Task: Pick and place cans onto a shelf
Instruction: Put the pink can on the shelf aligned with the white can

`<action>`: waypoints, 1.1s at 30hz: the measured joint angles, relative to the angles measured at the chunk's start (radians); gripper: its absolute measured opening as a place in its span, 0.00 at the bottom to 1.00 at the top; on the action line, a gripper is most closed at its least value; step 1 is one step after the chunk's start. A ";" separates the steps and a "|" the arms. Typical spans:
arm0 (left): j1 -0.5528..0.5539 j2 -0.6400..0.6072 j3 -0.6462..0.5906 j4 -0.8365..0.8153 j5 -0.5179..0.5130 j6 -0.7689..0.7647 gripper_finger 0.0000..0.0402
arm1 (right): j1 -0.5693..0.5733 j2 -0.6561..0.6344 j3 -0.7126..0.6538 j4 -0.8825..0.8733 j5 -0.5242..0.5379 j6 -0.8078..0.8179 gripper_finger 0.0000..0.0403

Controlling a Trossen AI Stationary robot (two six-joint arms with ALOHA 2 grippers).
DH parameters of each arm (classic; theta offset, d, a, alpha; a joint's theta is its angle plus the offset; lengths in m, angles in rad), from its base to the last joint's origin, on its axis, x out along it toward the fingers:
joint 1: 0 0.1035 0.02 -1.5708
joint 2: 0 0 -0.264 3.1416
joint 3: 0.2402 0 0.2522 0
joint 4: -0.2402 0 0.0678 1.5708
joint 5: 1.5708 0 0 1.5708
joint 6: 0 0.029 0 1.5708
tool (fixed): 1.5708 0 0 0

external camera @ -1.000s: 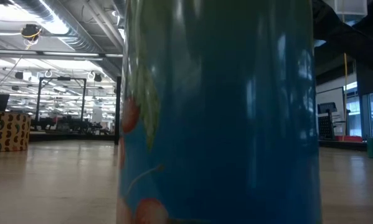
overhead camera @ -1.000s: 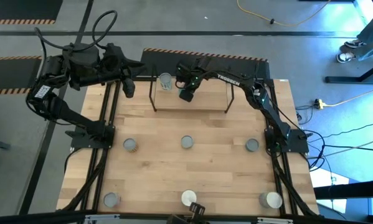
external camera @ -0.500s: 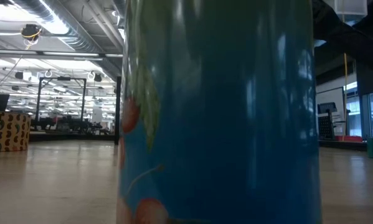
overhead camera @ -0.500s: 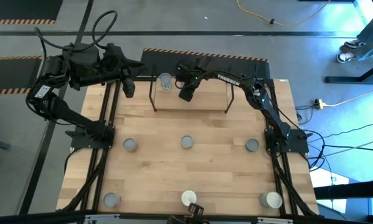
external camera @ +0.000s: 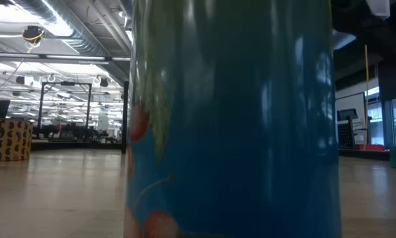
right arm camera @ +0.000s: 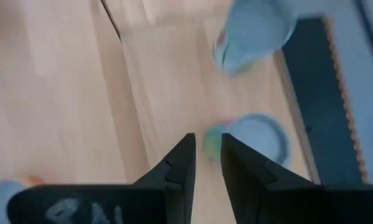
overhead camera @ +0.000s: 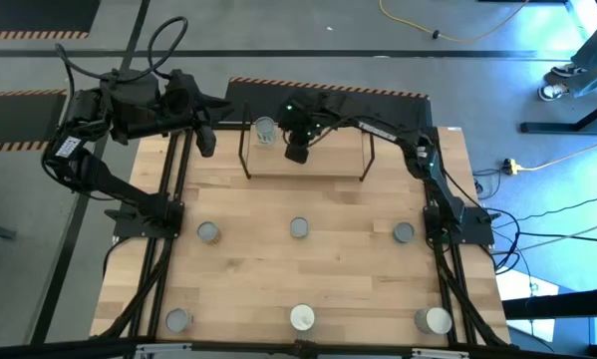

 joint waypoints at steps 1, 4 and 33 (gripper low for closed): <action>0.000 0.000 0.000 0.000 0.000 0.000 0.18 | 0.005 -0.024 0.000 0.006 0.004 0.001 0.18; 0.000 0.000 0.000 -0.002 0.000 0.000 0.18 | 0.022 -0.105 0.000 0.035 0.026 0.001 0.13; 0.396 0.468 0.000 0.086 0.446 0.247 0.00 | 0.041 -0.523 0.000 -0.008 0.210 0.019 0.01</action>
